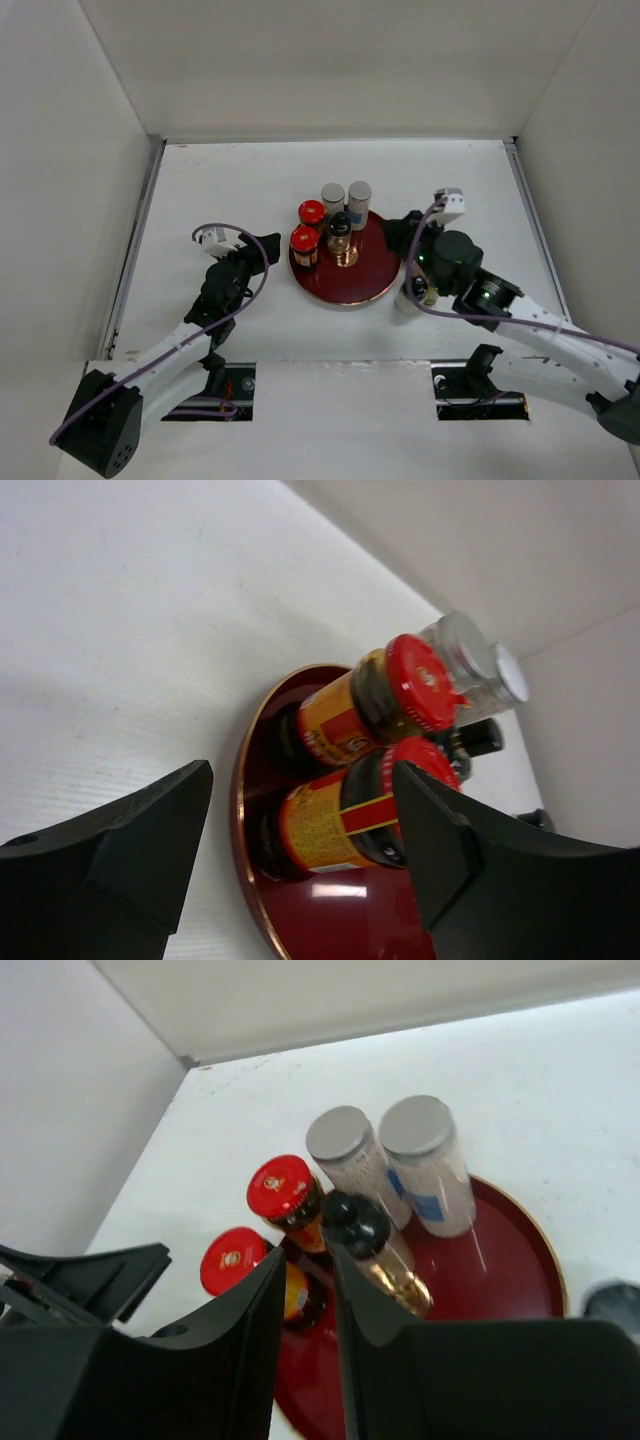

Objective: Organize the condiment bottles

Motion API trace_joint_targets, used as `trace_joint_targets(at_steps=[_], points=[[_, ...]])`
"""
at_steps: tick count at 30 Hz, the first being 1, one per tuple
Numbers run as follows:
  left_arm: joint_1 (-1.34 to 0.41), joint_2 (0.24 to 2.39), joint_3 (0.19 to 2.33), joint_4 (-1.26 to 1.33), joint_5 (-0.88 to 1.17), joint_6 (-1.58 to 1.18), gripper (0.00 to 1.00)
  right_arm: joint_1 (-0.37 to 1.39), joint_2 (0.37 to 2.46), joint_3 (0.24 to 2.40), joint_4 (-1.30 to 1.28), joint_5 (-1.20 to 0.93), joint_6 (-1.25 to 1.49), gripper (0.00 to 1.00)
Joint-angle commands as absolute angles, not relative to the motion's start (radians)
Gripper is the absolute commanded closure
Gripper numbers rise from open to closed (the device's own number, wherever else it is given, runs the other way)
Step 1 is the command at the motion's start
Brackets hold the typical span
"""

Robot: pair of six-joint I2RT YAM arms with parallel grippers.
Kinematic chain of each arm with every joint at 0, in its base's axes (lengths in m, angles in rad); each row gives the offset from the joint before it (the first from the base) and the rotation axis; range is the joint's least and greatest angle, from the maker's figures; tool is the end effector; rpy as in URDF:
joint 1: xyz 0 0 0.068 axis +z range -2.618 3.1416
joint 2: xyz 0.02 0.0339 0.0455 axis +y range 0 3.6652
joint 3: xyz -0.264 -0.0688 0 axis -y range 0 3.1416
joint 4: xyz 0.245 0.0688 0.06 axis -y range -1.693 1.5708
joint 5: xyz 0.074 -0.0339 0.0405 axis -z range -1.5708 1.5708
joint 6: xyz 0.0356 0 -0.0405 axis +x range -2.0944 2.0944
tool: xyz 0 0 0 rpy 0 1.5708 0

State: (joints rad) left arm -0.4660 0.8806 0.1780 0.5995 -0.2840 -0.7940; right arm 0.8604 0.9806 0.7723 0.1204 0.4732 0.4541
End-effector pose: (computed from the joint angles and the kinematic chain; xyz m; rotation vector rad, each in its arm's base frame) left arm 0.1700 -0.0743 0.1934 -0.4955 1.6471 -0.7093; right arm 0.1626 0.1641 0.3316 0.0239 1.6844 0.6063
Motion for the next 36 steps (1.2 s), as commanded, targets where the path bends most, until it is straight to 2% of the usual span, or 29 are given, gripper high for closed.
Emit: trace_joint_targets(at_steps=[1,5,7,15,36], points=[[-0.484,0.821,0.172,0.637,-0.284,-0.77,0.29,0.886,0.847,0.736,-0.271,0.52,0.599,0.68],[-0.472,0.844,0.178,0.629,-0.287,-0.775,0.29,0.944,0.729,0.761,-0.598,0.558,0.754,0.44],[-0.473,0.851,0.178,0.629,-0.282,-0.776,0.29,0.969,0.713,0.778,-0.719,0.561,0.816,0.35],[-0.466,0.825,0.17,0.611,-0.279,-0.782,0.28,1.042,0.749,0.828,-1.029,0.558,0.966,0.21],[-0.478,0.897,0.179,0.63,-0.259,-0.798,0.27,0.852,0.965,0.684,-0.58,0.551,0.772,0.2]])
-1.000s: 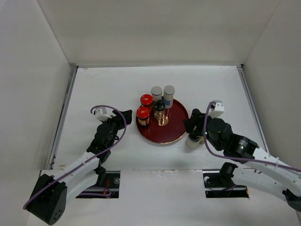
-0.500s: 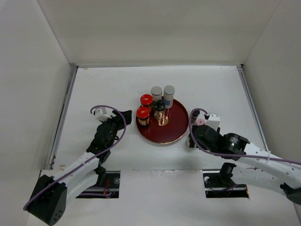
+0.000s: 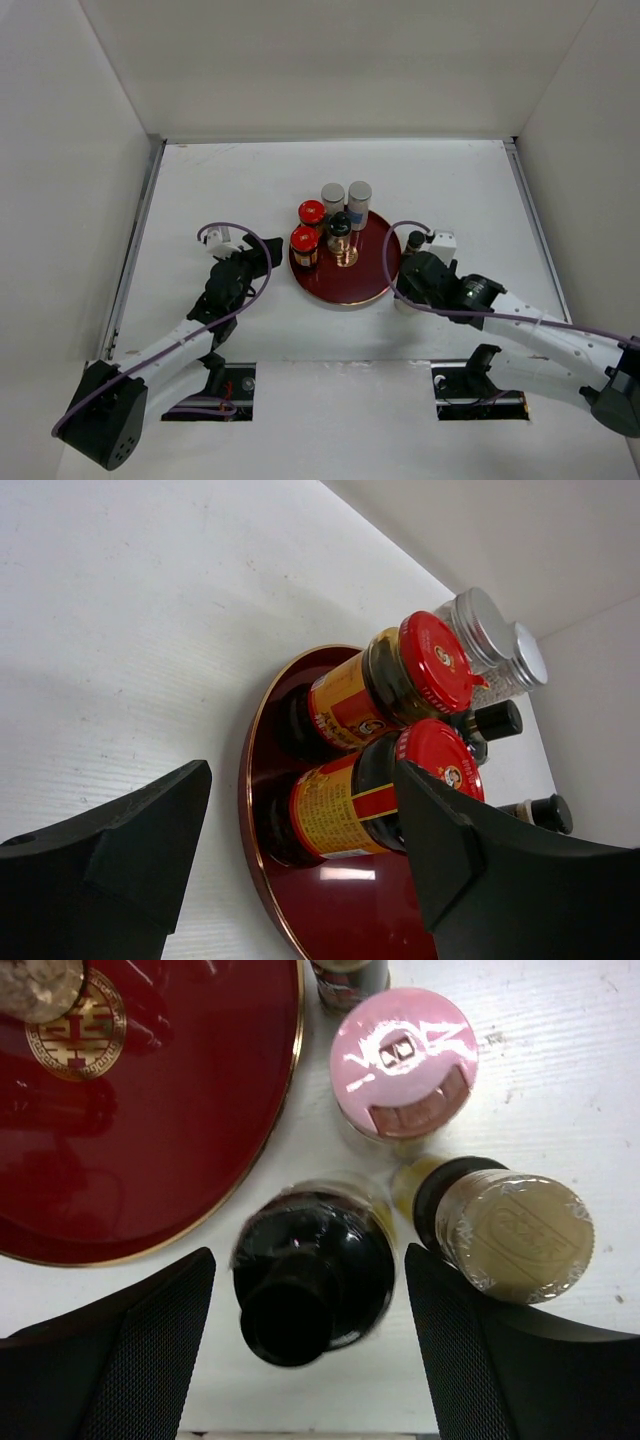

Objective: Organize the condiment bottles

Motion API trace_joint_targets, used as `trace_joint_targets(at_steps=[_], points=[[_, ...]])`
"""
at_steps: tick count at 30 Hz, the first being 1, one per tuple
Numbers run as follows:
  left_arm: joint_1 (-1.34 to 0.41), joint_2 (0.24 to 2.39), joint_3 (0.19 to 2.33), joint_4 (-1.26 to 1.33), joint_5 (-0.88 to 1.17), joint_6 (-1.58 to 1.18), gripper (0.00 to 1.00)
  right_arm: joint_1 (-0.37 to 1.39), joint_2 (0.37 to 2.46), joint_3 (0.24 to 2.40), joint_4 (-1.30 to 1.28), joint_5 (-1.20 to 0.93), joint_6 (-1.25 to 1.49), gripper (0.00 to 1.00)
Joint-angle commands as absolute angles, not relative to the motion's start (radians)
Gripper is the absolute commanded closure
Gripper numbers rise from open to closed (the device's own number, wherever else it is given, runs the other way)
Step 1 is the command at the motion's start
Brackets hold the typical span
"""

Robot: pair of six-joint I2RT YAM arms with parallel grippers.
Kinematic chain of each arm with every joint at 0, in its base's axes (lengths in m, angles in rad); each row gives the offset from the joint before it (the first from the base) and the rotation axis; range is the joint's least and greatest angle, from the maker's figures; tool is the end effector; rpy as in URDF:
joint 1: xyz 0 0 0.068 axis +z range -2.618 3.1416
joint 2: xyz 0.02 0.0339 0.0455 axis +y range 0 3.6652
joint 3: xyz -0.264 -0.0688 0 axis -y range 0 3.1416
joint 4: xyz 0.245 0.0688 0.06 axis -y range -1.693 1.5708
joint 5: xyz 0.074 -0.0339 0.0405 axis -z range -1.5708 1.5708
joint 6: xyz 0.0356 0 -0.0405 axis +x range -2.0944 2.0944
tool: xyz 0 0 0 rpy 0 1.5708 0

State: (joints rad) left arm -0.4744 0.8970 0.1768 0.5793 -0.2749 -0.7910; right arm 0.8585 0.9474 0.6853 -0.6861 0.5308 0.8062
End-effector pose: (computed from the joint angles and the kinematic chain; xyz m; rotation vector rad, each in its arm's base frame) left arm 0.1700 -0.0765 0.1881 -0.4820 1.6901 -0.7011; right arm 0.1307 0.1238 0.2373 0.1435 2.3463 0.1287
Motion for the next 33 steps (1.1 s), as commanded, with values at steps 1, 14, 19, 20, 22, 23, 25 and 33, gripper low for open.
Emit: trace_joint_targets(at_steps=[1,14,19,20,22,23,25,33], points=[[-0.476,0.899,0.179,0.632,-0.259,-0.801,0.27,0.852,0.972,0.681,-0.569,0.56,0.772,0.22],[-0.469,0.902,0.179,0.64,-0.259,-0.801,0.27,0.933,0.891,0.807,-0.578,0.59,0.75,0.48],[-0.47,0.911,0.18,0.643,-0.255,-0.801,0.27,0.966,0.992,0.919,-0.456,0.555,0.652,0.47],[-0.467,0.902,0.178,0.643,-0.259,-0.801,0.27,0.967,1.023,0.933,-0.425,0.543,0.637,0.48],[-0.464,0.896,0.176,0.643,-0.262,-0.801,0.27,0.967,1.107,0.96,-0.324,0.506,0.605,0.48],[-0.461,0.896,0.176,0.638,-0.258,-0.801,0.27,0.967,1.156,0.972,-0.271,0.483,0.589,0.48],[-0.455,0.887,0.172,0.632,-0.252,-0.801,0.27,0.967,1.259,1.002,-0.189,0.46,0.557,0.48],[-0.439,0.873,0.164,0.63,-0.244,-0.801,0.27,0.996,1.541,1.14,-0.075,0.469,0.479,0.46]])
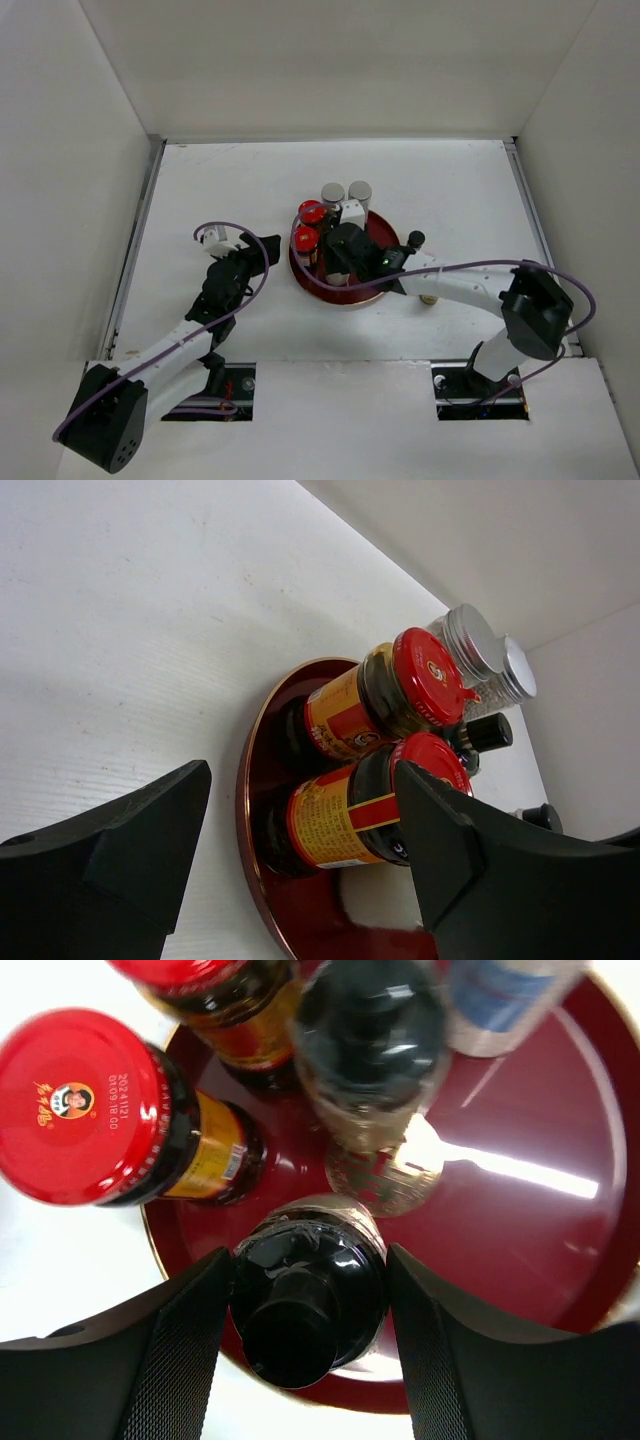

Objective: Organize the condiment bottles

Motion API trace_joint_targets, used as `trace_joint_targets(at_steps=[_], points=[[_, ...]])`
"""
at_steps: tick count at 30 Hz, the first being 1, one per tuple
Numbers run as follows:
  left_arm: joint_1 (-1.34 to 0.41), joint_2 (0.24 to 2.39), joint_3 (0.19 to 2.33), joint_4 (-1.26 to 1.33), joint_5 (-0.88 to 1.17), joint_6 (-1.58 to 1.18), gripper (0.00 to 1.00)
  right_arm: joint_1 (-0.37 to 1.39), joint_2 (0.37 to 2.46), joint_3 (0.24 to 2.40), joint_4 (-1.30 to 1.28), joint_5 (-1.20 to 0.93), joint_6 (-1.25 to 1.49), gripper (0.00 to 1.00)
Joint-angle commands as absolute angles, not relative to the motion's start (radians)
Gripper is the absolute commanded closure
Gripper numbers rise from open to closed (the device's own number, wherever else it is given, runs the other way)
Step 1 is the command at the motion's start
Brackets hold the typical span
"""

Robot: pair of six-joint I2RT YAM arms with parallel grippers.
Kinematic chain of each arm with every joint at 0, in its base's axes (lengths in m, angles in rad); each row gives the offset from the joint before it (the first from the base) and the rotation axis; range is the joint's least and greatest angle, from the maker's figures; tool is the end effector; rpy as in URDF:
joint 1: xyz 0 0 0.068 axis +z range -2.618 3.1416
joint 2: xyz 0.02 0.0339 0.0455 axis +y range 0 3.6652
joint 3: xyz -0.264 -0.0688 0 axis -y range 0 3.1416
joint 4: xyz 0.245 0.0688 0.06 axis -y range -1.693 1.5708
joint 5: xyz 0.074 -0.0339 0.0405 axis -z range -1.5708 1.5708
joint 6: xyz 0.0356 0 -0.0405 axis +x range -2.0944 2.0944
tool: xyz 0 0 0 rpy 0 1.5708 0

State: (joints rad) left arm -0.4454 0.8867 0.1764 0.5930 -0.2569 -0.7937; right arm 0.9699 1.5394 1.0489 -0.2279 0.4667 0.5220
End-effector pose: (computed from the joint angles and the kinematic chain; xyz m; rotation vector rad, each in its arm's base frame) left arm 0.1715 -0.0718 0.1911 -0.4937 1.6635 -0.7087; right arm 0.2030 0.2679 0.2453 -0.2573 2.1998 0.2941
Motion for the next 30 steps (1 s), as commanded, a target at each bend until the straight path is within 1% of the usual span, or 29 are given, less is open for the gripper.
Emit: trace_joint_targets(at_steps=[1,2,4,6,8,10,11,13,14,15,17,18,19,21,23,25,27,30], points=[[-0.438,0.874,0.164,0.63,-0.245,-0.801,0.27,1.001,1.557,1.147,-0.075,0.472,0.474,0.44],[-0.439,0.883,0.166,0.63,-0.247,-0.802,0.27,1.004,1.566,1.152,-0.077,0.479,0.474,0.41],[-0.443,0.894,0.169,0.63,-0.241,-0.805,0.27,1.013,1.574,1.147,-0.072,0.494,0.48,0.28],[-0.439,0.885,0.166,0.63,-0.238,-0.805,0.27,1.018,1.553,1.135,-0.068,0.497,0.476,0.19],[-0.436,0.882,0.166,0.63,-0.245,-0.805,0.27,1.018,1.491,1.106,-0.066,0.511,0.477,0.14],[-0.441,0.9,0.169,0.635,-0.239,-0.805,0.27,0.998,1.403,1.056,-0.063,0.514,0.482,0.13],[-0.444,0.903,0.17,0.635,-0.238,-0.805,0.27,0.969,1.355,1.027,-0.057,0.514,0.477,0.15],[-0.441,0.891,0.169,0.632,-0.241,-0.805,0.27,0.899,1.268,0.967,-0.066,0.514,0.476,0.27],[-0.436,0.885,0.169,0.63,-0.245,-0.805,0.27,0.866,1.237,0.947,-0.077,0.514,0.474,0.35],[-0.436,0.887,0.169,0.635,-0.247,-0.805,0.27,0.811,1.195,0.915,-0.103,0.515,0.482,0.5],[-0.439,0.897,0.17,0.634,-0.239,-0.805,0.27,0.721,1.155,0.881,-0.149,0.52,0.492,0.62],[-0.439,0.897,0.17,0.634,-0.238,-0.805,0.27,0.676,1.144,0.868,-0.175,0.522,0.494,0.65],[-0.441,0.894,0.169,0.632,-0.239,-0.805,0.27,0.638,1.14,0.859,-0.195,0.528,0.488,0.65],[-0.439,0.89,0.169,0.637,-0.245,-0.805,0.27,0.576,1.15,0.851,-0.23,0.519,0.465,0.57],[-0.447,0.913,0.175,0.64,-0.247,-0.805,0.27,0.545,1.175,0.856,-0.253,0.512,0.448,0.39],[-0.452,0.926,0.176,0.643,-0.242,-0.805,0.27,0.533,1.204,0.867,-0.259,0.506,0.434,0.3],[-0.452,0.922,0.176,0.644,-0.247,-0.805,0.27,0.528,1.241,0.882,-0.261,0.496,0.417,0.25],[-0.453,0.928,0.178,0.647,-0.245,-0.805,0.27,0.504,1.302,0.905,-0.261,0.457,0.411,0.23]])
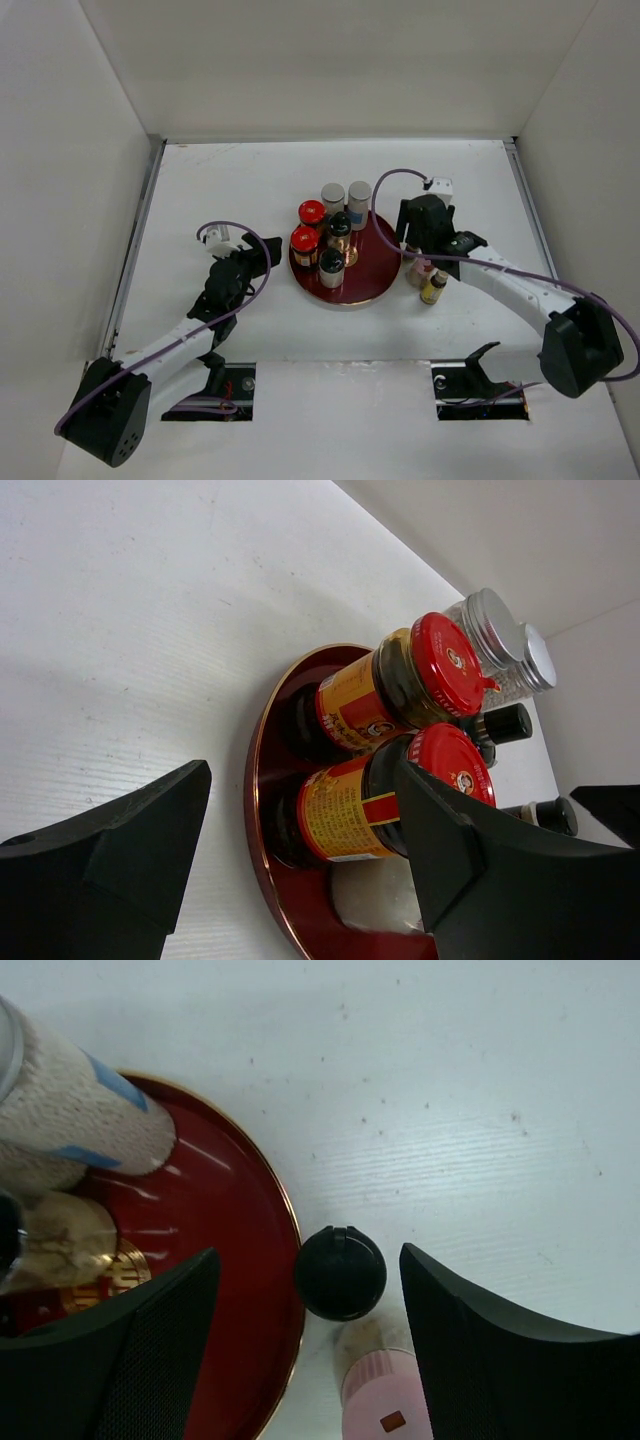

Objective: Organize the condiment bottles

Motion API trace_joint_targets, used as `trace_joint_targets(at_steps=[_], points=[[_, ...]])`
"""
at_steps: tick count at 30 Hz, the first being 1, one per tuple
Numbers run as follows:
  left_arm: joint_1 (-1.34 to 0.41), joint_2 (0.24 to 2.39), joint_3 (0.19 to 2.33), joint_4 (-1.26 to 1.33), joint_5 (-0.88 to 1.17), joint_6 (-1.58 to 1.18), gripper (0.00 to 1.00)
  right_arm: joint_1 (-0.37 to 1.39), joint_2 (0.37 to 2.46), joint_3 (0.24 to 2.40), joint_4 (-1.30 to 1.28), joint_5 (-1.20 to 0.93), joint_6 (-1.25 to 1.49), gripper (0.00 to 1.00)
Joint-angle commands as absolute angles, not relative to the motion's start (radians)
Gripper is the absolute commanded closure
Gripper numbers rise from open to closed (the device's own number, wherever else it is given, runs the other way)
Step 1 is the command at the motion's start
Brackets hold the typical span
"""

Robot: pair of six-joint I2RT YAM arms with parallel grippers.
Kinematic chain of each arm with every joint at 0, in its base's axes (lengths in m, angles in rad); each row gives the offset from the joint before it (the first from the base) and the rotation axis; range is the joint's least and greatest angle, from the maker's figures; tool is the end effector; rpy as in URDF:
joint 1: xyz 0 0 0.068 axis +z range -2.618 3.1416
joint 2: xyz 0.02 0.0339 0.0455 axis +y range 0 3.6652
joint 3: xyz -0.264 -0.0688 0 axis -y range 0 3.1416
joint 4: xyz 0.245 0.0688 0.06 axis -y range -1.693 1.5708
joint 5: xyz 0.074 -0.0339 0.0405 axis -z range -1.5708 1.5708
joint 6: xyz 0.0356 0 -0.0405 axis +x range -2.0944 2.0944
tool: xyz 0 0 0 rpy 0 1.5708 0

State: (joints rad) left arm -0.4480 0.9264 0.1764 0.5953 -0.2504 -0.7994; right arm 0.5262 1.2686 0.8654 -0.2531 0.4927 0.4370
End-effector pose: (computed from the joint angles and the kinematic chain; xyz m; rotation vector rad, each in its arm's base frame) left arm 0.1740 -0.0738 0.1847 -0.4950 1.7020 -0.7012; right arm 0.2452 0.1230 0.2603 0.1677 2.1318 0.0107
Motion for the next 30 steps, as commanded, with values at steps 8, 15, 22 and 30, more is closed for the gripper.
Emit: trace_joint_targets(at_steps=[8,15,22,30], points=[[-0.45,0.923,0.172,0.646,-0.242,-0.805,0.27,0.469,1.376,0.91,-0.238,0.463,0.414,0.3],[-0.452,0.939,0.176,0.643,-0.252,-0.804,0.27,0.466,1.379,0.91,-0.232,0.453,0.42,0.5],[-0.433,0.899,0.169,0.617,-0.27,-0.799,0.27,0.462,1.31,0.956,-0.176,0.468,0.403,0.61],[-0.439,0.933,0.181,0.618,-0.273,-0.801,0.27,0.524,1.327,1.068,-0.18,0.446,0.39,0.59]])
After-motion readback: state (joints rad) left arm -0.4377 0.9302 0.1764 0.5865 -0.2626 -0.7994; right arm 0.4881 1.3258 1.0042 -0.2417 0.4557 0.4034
